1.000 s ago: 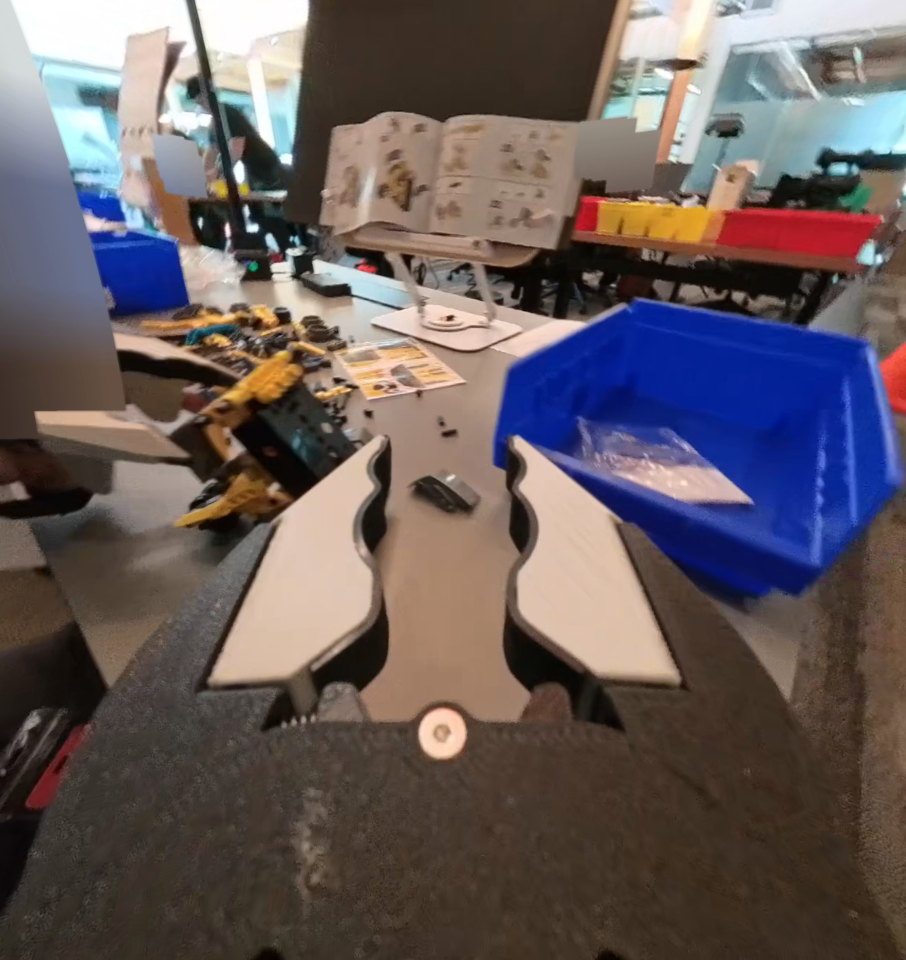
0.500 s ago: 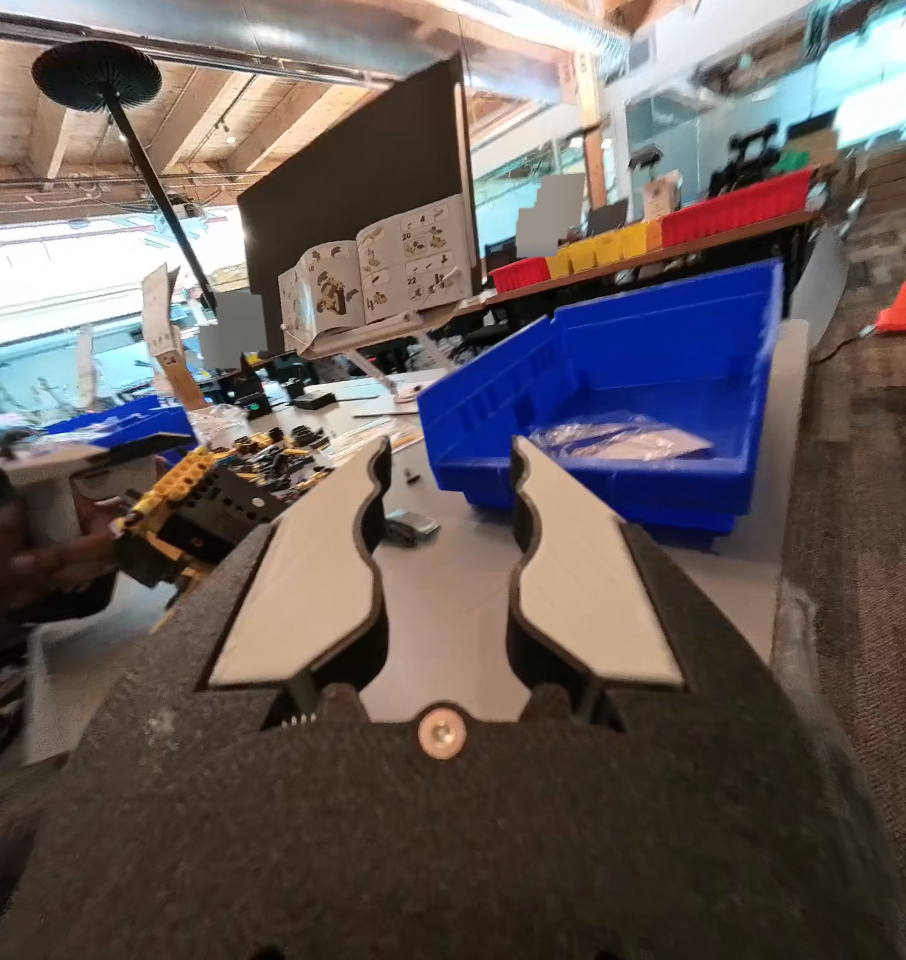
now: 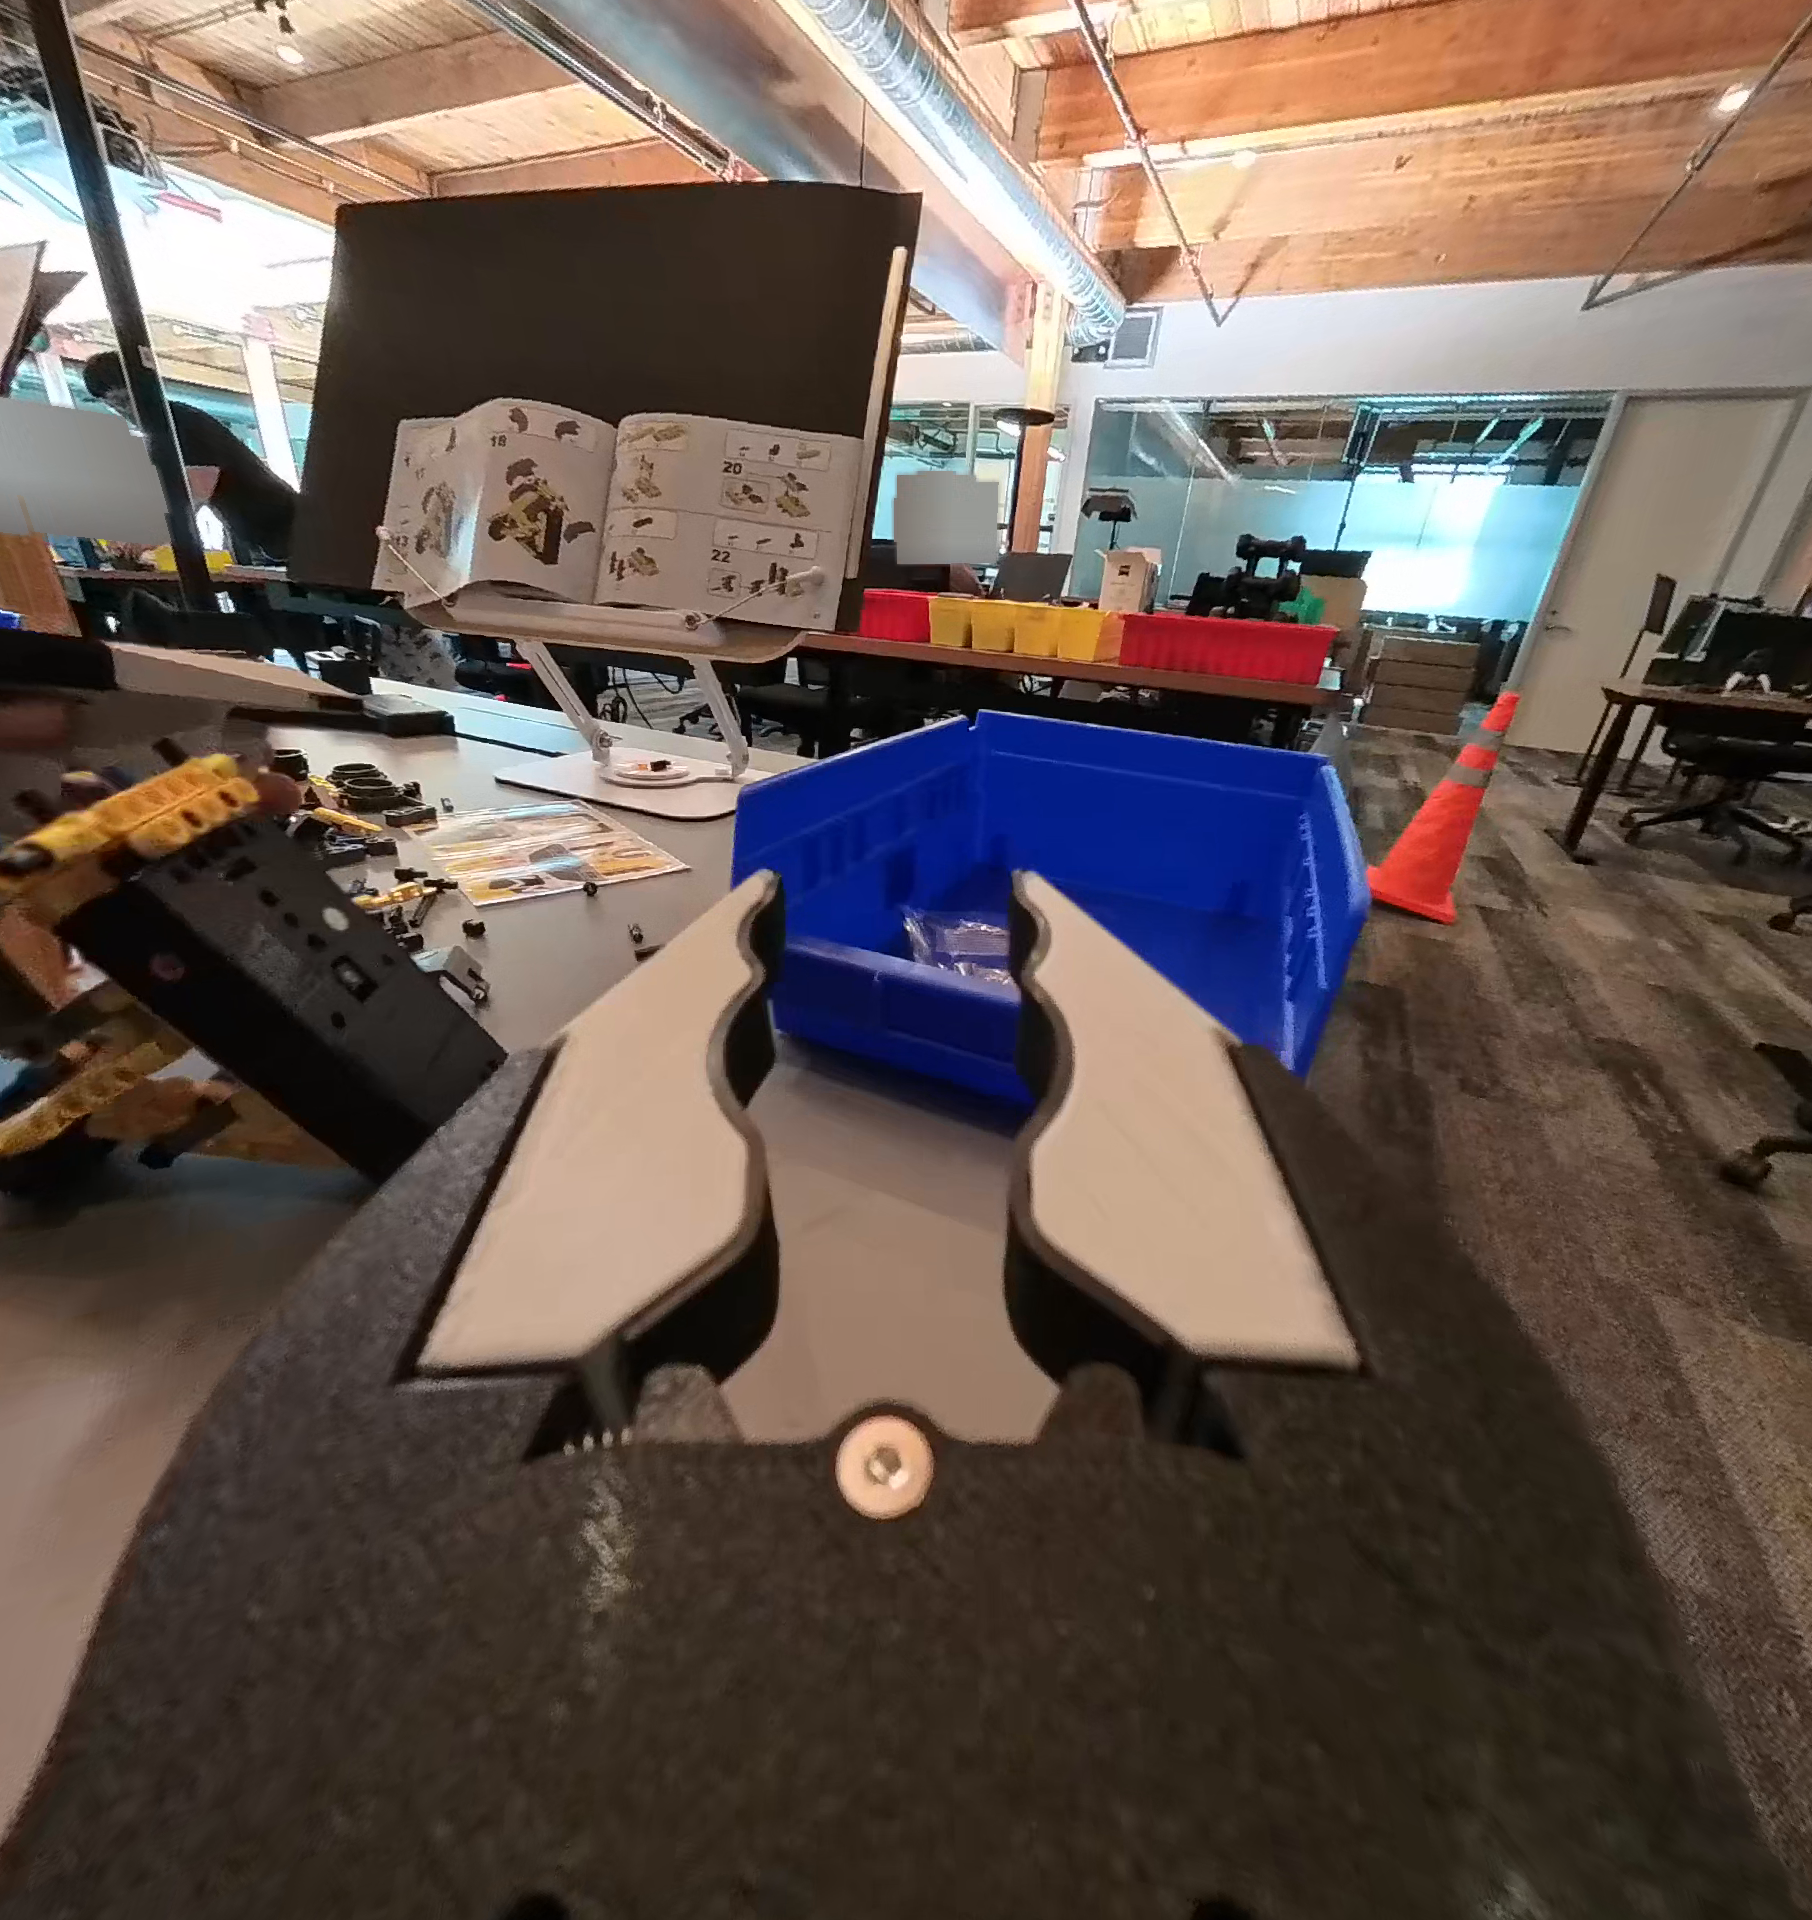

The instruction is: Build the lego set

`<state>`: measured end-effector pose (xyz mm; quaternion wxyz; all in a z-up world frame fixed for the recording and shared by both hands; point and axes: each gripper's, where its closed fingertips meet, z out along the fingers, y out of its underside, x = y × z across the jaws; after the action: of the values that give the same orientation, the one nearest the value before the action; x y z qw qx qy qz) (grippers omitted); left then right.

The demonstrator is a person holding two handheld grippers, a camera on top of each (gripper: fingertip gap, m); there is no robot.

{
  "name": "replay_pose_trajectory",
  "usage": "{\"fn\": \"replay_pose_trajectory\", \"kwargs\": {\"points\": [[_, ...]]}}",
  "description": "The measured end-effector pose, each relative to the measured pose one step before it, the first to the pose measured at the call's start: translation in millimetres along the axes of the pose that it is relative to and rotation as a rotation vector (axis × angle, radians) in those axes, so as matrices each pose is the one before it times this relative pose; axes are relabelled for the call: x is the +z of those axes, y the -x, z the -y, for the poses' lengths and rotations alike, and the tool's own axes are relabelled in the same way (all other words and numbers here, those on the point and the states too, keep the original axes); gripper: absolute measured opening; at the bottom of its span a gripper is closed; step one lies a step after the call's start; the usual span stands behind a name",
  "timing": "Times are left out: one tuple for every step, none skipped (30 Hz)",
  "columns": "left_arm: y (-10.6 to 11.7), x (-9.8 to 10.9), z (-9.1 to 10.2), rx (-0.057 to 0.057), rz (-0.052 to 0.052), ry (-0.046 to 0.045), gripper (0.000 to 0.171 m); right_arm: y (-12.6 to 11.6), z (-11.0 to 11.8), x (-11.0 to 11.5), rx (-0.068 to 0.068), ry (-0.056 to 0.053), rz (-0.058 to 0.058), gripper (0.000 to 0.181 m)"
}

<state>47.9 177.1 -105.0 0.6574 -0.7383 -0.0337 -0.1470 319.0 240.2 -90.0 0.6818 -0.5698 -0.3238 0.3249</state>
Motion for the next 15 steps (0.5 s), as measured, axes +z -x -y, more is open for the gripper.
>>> {"fn": "replay_pose_trajectory", "kwargs": {"points": [[-1.54,1.39,-0.71,-0.0173,-0.0170,-0.00562,0.056,-1.54,-1.03,0.26,-0.0031,0.0073,-0.0090,0.042],[-1.29,0.79,-0.86,-0.0101,-0.0142,-0.00233,0.055,-3.96,-1.87,-0.38,-0.0111,0.0145,-0.0245,0.043],[-0.61,0.34,-1.11,-0.0009,-0.0073,0.00486,0.054,-6.77,-1.62,-2.17,-0.0113,0.0132,-0.0459,0.043],[-0.05,-0.42,-0.24,0.0057,-0.0007,0.00462,0.054,-7.54,1.22,-4.33,-0.0056,-0.0066,-0.0555,0.043],[0.22,-1.10,0.70,0.0054,0.0037,-0.00351,0.053,-6.19,4.51,-5.35,-0.0039,-0.0299,-0.0499,0.042],[-1.03,-1.63,0.83,0.0066,-0.0016,-0.00683,0.053,-3.76,5.38,-4.36,-0.0118,-0.0350,-0.0339,0.042],[-1.92,-1.84,0.46,0.0132,-0.0064,-0.00246,0.052,-1.31,3.01,-1.54,-0.0246,-0.0192,-0.0145,0.041],[-1.36,-1.88,0.61,0.0135,-0.0005,-0.00149,0.052,-0.55,-1.65,1.47,-0.0241,0.0086,-0.0042,0.040],[-2.22,-1.52,0.93,0.0118,-0.0035,-0.00644,0.051,-0.64,-5.18,3.37,-0.0067,0.0310,-0.0014,0.041],[-3.52,-1.14,0.05,0.0054,-0.0121,-0.00336,0.051,-0.04,-5.49,3.66,0.0036,0.0366,0.0027,0.041],[-4.26,-0.73,-1.07,-0.0051,-0.0169,0.00264,0.050,-0.02,-4.09,3.05,0.0001,0.0292,0.0004,0.041],[-4.94,-0.66,-1.34,-0.0142,-0.0207,0.00333,0.050,-0.64,-2.54,1.94,-0.0048,0.0186,-0.0084,0.041],[-5.64,-0.80,-1.43,-0.0162,-0.0263,0.00207,0.050,-0.90,-1.49,1.14,-0.0072,0.0114,-0.0116,0.041],[-5.08,-1.14,-1.25,-0.0116,-0.0243,0.00029,0.050,-0.23,-0.87,0.75,-0.0071,0.0067,-0.0065,0.041],[-3.13,-1.37,-0.92,-0.0010,-0.0142,0.00016,0.049,0.28,-0.47,0.31,-0.0050,0.0033,-0.0016,0.041]]}}
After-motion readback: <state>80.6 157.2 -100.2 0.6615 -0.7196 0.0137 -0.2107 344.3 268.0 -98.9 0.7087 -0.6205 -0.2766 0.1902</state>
